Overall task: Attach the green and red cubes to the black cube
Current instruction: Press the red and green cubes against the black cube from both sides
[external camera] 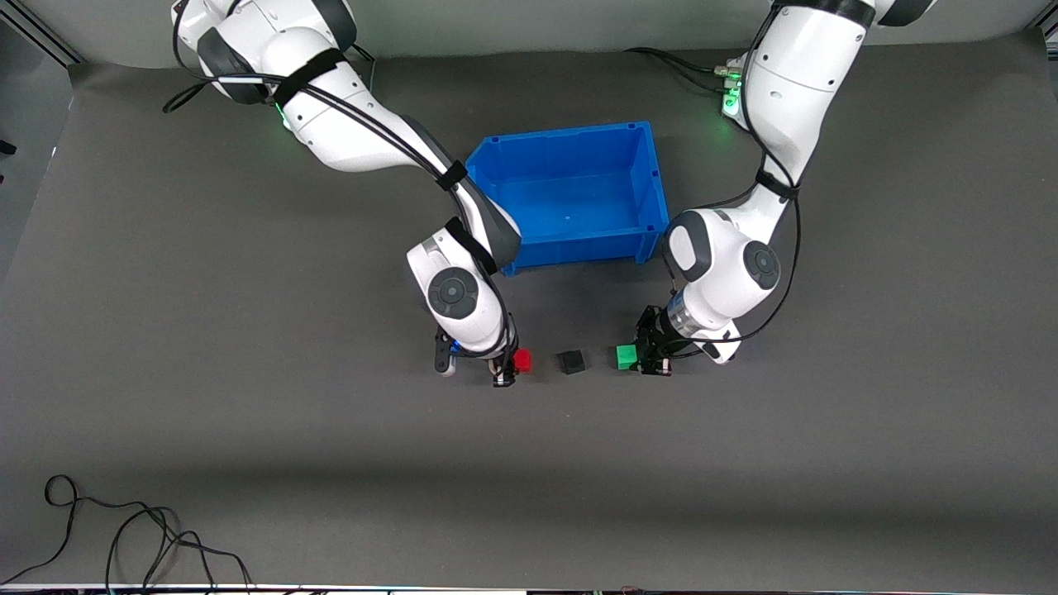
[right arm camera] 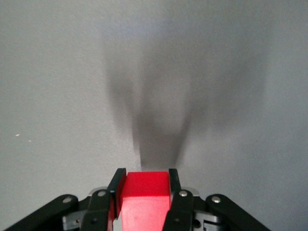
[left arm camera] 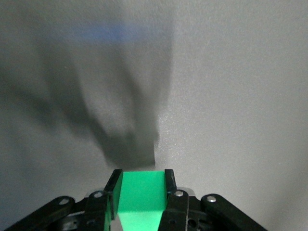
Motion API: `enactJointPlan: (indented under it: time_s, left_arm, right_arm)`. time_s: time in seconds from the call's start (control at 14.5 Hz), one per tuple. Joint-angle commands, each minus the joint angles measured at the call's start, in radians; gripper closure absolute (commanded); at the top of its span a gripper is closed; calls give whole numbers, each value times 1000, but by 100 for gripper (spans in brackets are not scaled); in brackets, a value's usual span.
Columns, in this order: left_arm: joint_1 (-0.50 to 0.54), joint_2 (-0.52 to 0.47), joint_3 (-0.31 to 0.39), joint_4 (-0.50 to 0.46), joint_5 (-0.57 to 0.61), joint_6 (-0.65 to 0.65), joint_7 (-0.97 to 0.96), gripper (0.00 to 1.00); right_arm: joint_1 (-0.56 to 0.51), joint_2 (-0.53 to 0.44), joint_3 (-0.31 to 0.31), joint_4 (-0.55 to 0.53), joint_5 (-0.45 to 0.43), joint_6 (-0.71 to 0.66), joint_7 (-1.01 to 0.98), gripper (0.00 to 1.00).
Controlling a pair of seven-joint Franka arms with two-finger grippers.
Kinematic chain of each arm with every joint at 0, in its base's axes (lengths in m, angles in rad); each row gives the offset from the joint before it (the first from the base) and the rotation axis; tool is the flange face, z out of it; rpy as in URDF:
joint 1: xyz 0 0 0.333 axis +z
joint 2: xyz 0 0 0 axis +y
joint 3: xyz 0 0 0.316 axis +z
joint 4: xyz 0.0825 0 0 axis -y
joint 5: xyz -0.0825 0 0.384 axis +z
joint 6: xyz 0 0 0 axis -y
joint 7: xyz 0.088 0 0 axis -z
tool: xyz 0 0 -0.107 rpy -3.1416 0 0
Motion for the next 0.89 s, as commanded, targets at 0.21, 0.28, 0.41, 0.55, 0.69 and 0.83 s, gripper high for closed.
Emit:
enactJointPlan:
  time_s: [0.21,0.28,0.41,0.55,0.69,0.83]
  left_arm:
    - [-68,67,15,87,-1,18,-88,71]
    - [-71,69,15,91,-1,26,-91,71]
    - [-73,75,15,93,-1,38,-92,71]
    - [-81,76,15,94,-1,39,-94,71]
    - [-91,84,15,108,-2,39,-104,71]
    - [-105,102,15,131,1,55,-127,71]
  right_arm:
    - [38,113,-15,172,-57,-21,144,100]
    - [42,119,-15,178,-59,-21,152,100]
    - [45,121,-15,181,-59,-21,152,100]
    - [45,121,-15,182,-59,-19,152,100]
    - [45,121,-15,181,-59,-18,152,100]
    - [45,127,-15,181,-59,-18,152,100]
